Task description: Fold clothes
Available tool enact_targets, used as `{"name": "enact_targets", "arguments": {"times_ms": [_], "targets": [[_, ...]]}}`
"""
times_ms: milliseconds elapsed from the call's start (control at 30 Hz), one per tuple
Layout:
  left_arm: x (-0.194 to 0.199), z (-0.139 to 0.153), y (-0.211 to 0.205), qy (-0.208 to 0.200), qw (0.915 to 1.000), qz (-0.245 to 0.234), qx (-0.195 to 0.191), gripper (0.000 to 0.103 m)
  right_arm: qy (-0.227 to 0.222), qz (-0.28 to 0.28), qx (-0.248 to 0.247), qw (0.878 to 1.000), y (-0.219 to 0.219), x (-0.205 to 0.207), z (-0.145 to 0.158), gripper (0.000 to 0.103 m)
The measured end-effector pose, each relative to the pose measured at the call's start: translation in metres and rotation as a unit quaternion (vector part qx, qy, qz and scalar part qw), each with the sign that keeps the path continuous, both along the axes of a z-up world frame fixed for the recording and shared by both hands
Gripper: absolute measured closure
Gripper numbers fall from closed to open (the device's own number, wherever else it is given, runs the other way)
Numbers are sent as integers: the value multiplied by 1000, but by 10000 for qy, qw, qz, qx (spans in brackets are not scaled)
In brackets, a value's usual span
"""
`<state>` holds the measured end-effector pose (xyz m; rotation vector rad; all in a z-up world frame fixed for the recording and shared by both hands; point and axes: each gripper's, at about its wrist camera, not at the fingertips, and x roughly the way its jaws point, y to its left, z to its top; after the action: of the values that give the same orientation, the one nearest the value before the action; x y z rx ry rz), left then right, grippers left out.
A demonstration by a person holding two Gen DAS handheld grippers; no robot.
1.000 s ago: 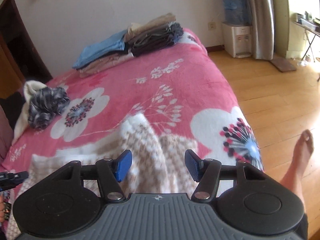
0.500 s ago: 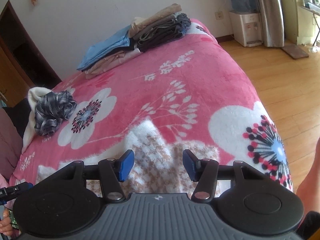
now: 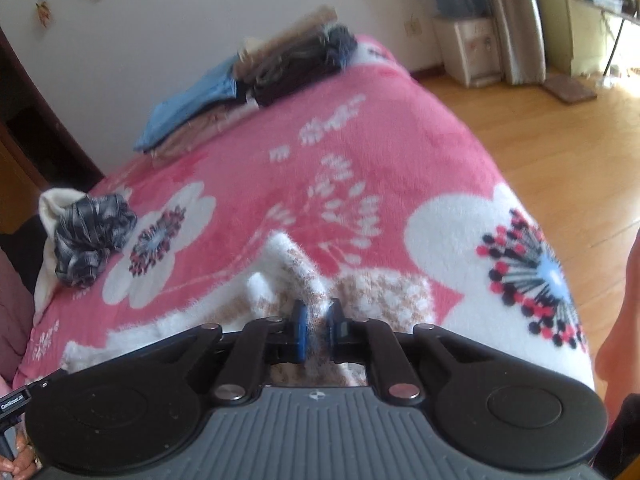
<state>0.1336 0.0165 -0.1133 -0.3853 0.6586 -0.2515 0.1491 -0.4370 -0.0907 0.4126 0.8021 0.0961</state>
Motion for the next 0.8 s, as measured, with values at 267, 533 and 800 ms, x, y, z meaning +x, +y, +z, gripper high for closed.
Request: {"name": "enact_targets", "arguments": {"times_ms": [267, 533, 800], "targets": [[-5, -2, 24, 218, 9988, 379, -237, 98, -452, -276, 408, 9978, -10, -6, 15, 93], [2, -12, 6, 264, 9986, 223, 404, 98, -18, -498, 287, 9983, -21, 9, -29, 93], [-1, -5, 12, 43, 9994, 311, 139, 98, -797, -405, 103, 9959, -15, -11, -1, 93]]}}
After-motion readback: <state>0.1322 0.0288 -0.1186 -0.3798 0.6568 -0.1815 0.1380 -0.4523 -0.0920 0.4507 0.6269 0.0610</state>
